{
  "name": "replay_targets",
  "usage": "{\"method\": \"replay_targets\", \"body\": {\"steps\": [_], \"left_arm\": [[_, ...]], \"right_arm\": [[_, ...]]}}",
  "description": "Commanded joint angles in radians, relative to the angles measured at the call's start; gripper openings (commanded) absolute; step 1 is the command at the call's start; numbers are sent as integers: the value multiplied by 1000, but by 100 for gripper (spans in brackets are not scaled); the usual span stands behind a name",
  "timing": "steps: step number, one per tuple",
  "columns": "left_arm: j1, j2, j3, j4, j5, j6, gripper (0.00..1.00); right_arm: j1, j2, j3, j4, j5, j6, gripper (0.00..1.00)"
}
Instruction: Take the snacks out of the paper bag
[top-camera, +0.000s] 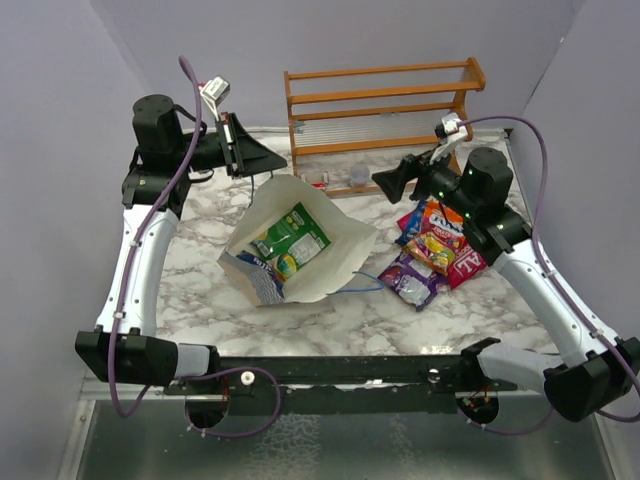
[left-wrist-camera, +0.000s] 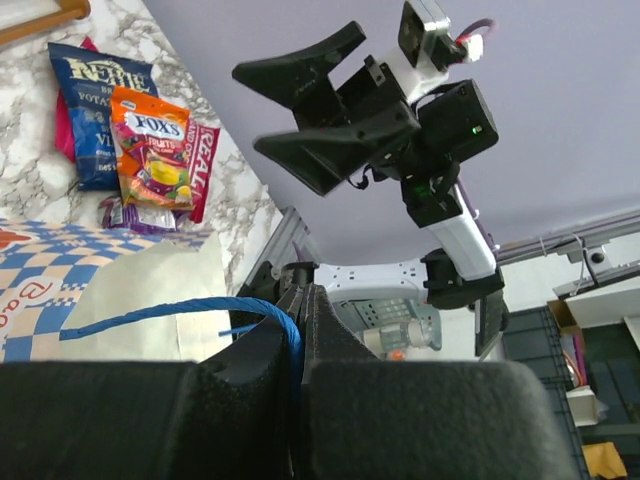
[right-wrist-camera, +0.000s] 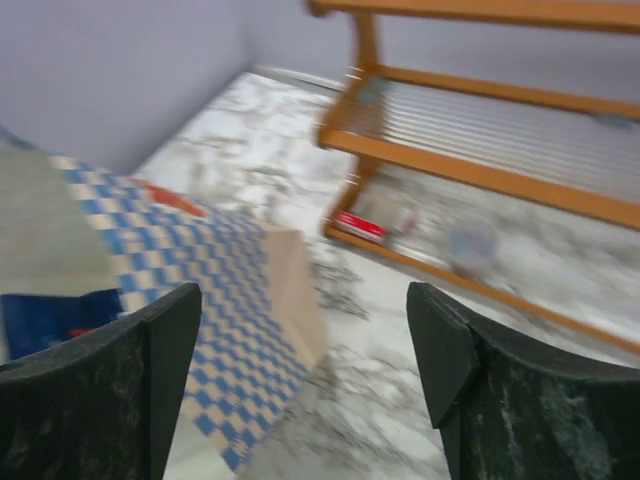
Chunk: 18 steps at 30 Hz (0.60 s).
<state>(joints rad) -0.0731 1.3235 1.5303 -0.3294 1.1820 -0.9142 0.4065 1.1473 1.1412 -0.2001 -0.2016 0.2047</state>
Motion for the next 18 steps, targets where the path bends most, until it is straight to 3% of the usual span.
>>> {"method": "replay_targets", "body": {"steps": [1, 6, 13, 18], "left_arm": [[6, -55, 1, 154, 29, -60, 0], [6, -44, 41, 137, -8, -32, 0], [10, 37, 250, -211, -73, 245, 0], [21, 57, 300, -250, -105, 283, 0]], "right_arm": [[24, 1, -52, 290, -451, 132, 79], [114, 6, -57, 326, -501, 13, 77], [189, 9, -38, 312, -628, -261, 68], [264, 69, 34, 247, -628, -372, 59]]}}
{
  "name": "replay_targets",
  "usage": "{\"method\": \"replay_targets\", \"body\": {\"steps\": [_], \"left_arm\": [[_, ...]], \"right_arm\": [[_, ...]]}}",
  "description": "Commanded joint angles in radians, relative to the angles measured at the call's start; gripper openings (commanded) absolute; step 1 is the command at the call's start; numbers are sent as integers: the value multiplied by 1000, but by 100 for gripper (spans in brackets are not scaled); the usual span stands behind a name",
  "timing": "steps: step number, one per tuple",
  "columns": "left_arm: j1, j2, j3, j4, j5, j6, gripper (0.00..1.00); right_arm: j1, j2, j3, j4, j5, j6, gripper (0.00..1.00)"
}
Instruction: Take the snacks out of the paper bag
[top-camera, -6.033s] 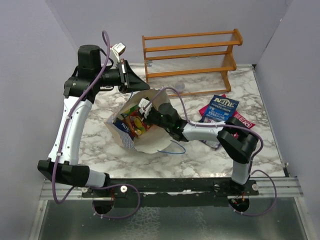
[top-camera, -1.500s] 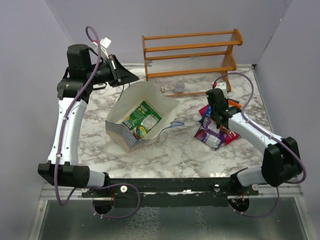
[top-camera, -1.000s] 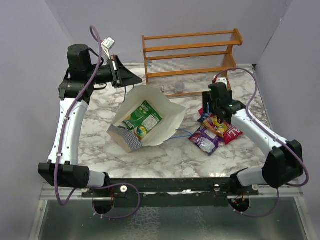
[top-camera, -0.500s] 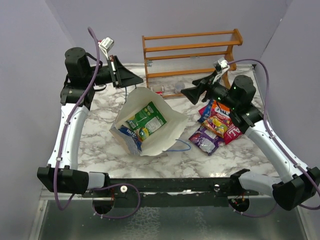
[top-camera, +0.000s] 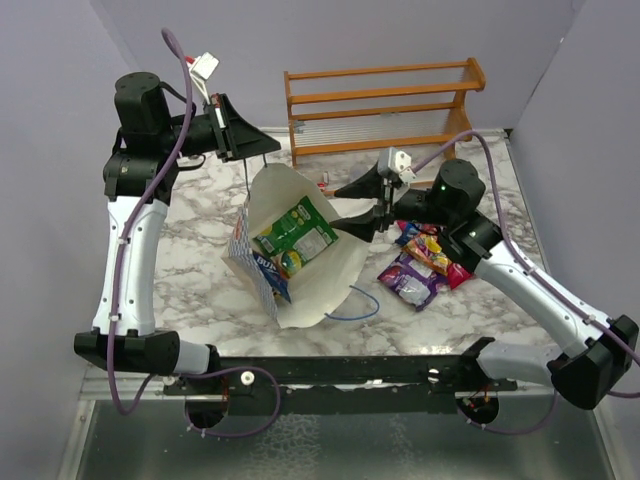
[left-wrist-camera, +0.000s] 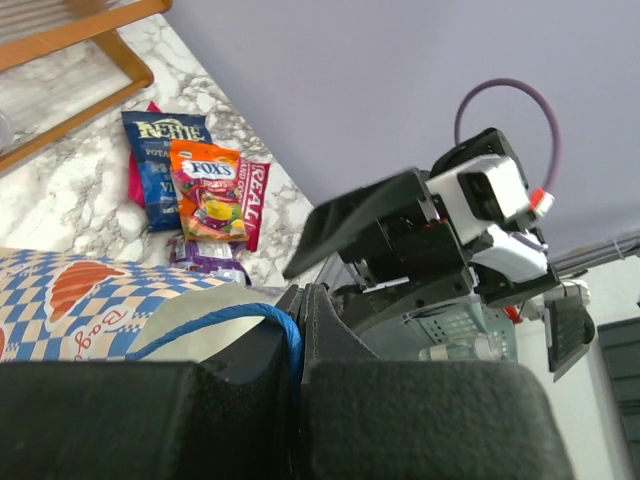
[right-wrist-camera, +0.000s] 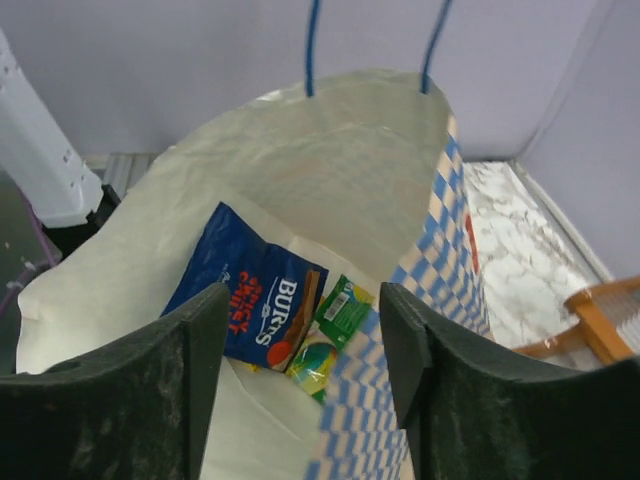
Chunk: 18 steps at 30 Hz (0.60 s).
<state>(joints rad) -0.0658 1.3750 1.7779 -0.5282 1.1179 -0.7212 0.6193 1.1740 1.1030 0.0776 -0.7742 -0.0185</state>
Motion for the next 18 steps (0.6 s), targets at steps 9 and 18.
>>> {"method": "replay_targets", "body": {"steps": [9, 18], "left_arm": [[24, 9, 45, -40, -25, 71, 0], [24, -26, -44, 81, -24, -13, 0]], "right_arm": [[149, 147, 105, -66, -25, -225, 47], [253, 223, 50, -150, 168, -219, 43]]}}
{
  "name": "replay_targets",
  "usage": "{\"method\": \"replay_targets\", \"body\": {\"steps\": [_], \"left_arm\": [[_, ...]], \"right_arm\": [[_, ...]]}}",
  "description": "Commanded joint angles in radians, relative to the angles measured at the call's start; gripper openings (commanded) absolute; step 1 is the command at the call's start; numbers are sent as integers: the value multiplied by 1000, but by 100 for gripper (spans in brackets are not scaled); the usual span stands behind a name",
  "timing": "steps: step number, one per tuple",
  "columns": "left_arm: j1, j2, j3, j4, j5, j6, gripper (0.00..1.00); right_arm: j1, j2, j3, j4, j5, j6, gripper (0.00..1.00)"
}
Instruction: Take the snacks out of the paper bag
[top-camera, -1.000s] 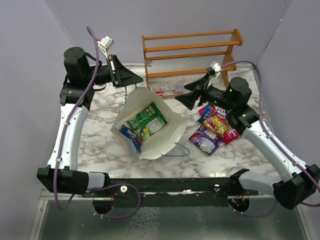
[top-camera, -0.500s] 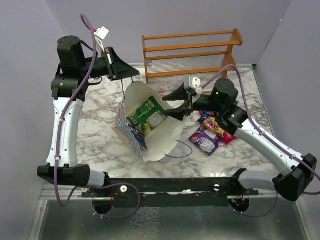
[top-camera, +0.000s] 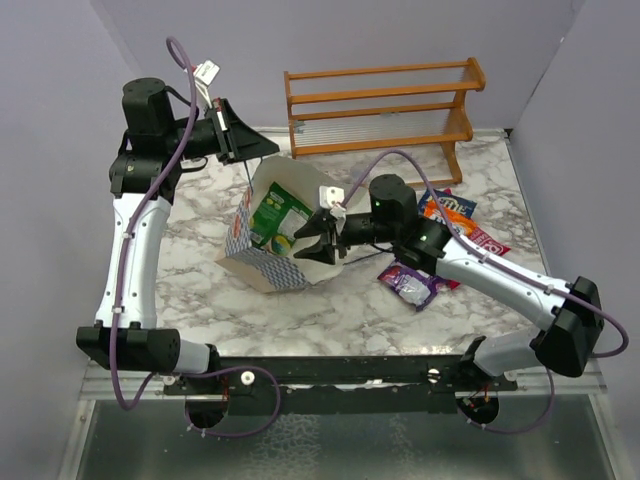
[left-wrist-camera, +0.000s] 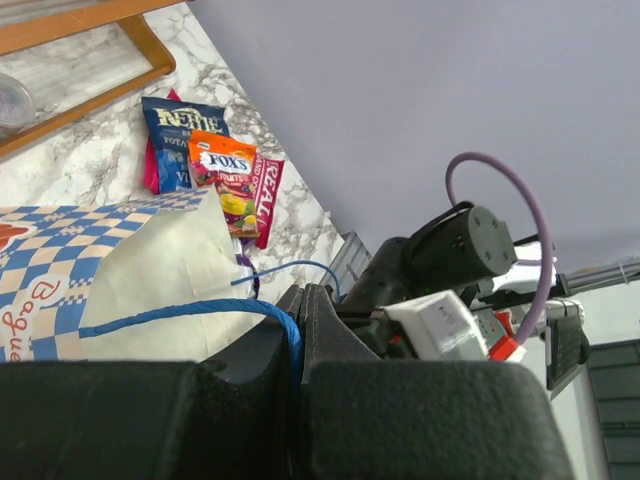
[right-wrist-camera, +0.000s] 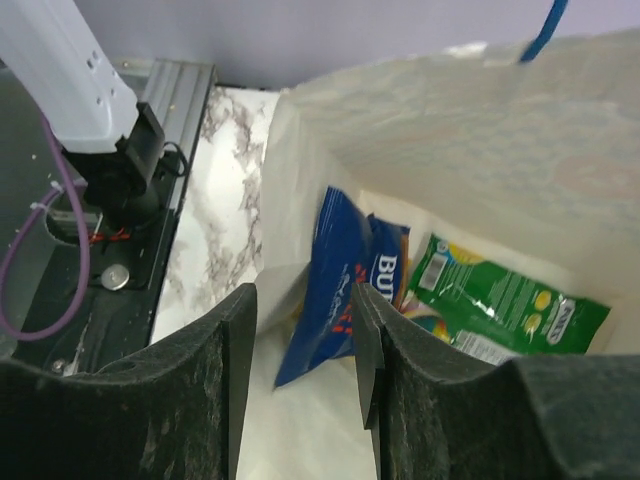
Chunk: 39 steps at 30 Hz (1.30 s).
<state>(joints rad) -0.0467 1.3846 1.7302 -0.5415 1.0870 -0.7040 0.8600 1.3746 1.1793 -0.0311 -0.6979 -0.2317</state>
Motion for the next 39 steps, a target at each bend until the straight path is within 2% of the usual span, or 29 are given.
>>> {"method": "replay_targets", "body": {"steps": [1, 5, 14, 16, 21, 26, 34, 37, 39], "left_arm": [[5, -33, 4, 94, 9, -31, 0], [5, -32, 6, 97, 9, -36, 0], [5, -34, 6, 101, -29, -57, 0], [5, -38, -2, 98, -40, -62, 0], [5, -43, -2, 73, -60, -55, 0], [4, -45, 0, 76, -74, -64, 0], [4, -51, -8, 73, -76, -66, 0], [4, -57, -20, 78, -77, -68, 0], [5, -61, -24, 82, -76, -68, 0]], "right_arm": [[14, 32, -30, -42, 102, -4, 43], [14, 71, -38, -19, 187, 18, 44], [23, 151, 3, -92, 112, -22, 45], [35, 159, 3, -86, 114, -12, 50], [88, 197, 33, -92, 189, 21, 72], [129, 256, 85, -104, 260, 83, 81], [155, 369, 193, -169, 345, 148, 82], [156, 412, 213, -164, 376, 165, 77], [156, 445, 220, -165, 388, 167, 70]]}}
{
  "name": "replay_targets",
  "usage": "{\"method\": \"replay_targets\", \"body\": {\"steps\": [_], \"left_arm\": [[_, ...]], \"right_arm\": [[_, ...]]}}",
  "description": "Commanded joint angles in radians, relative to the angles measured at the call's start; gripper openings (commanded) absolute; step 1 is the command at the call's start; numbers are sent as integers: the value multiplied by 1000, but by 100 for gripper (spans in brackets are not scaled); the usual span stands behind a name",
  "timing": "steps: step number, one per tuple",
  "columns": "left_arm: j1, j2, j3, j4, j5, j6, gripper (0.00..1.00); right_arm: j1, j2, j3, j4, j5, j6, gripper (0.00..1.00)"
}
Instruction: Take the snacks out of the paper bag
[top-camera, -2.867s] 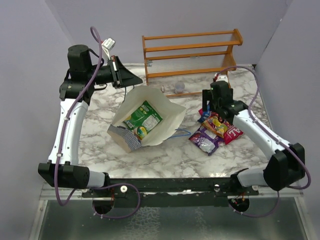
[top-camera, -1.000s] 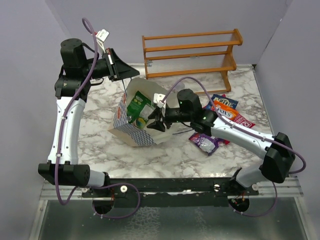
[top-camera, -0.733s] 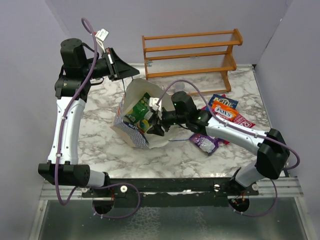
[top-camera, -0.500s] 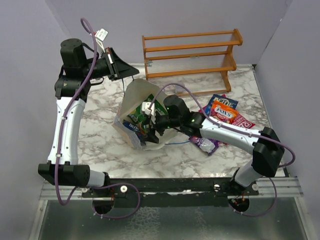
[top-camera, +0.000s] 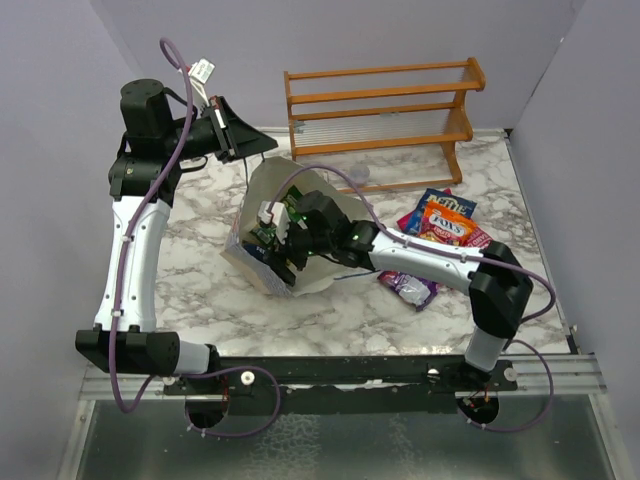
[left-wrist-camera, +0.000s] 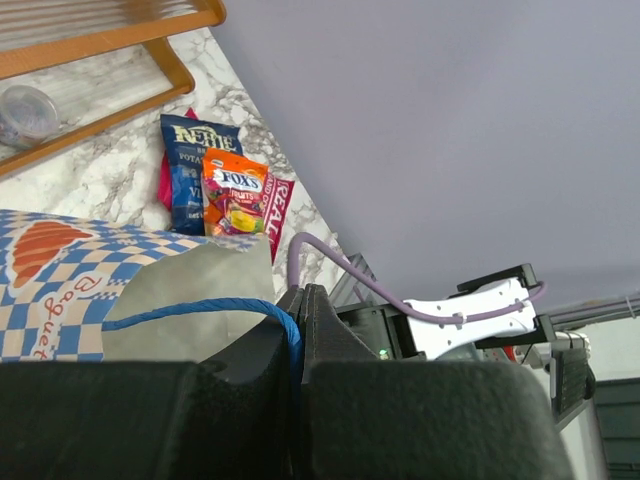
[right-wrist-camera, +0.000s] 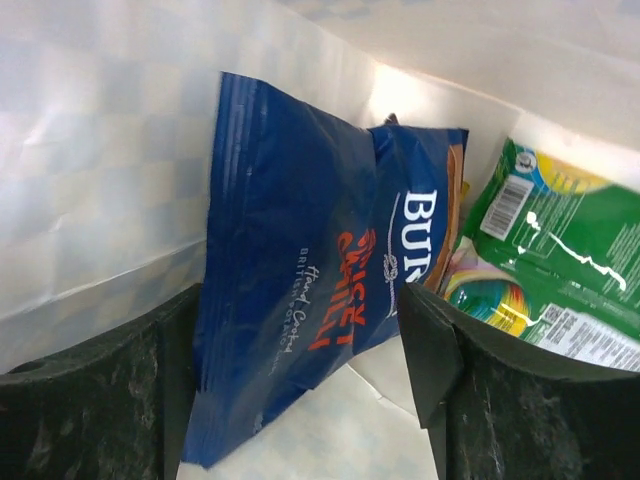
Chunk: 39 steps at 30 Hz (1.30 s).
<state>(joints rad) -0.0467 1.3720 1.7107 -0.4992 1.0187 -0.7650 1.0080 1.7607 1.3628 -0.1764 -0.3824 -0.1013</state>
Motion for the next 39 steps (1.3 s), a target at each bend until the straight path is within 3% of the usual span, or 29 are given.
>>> {"method": "replay_targets", "body": {"steps": [1, 7, 15, 30, 39], "left_arm": [[4, -48, -5, 40, -8, -8, 0], [5, -57, -14, 40, -11, -10, 0], [5, -63, -12, -13, -12, 27, 0], [5, -70, -20, -72, -53, 89, 0], [21, -71, 10, -159, -131, 155, 0]], "right_arm": [[8, 73, 42, -21, 92, 39, 67], [7, 137, 76, 21, 127, 53, 52], [3, 110, 116, 8, 136, 36, 3], [-64, -260, -36, 80, 237, -18, 1], [-70, -543, -210, 184, 329, -200, 1]]}}
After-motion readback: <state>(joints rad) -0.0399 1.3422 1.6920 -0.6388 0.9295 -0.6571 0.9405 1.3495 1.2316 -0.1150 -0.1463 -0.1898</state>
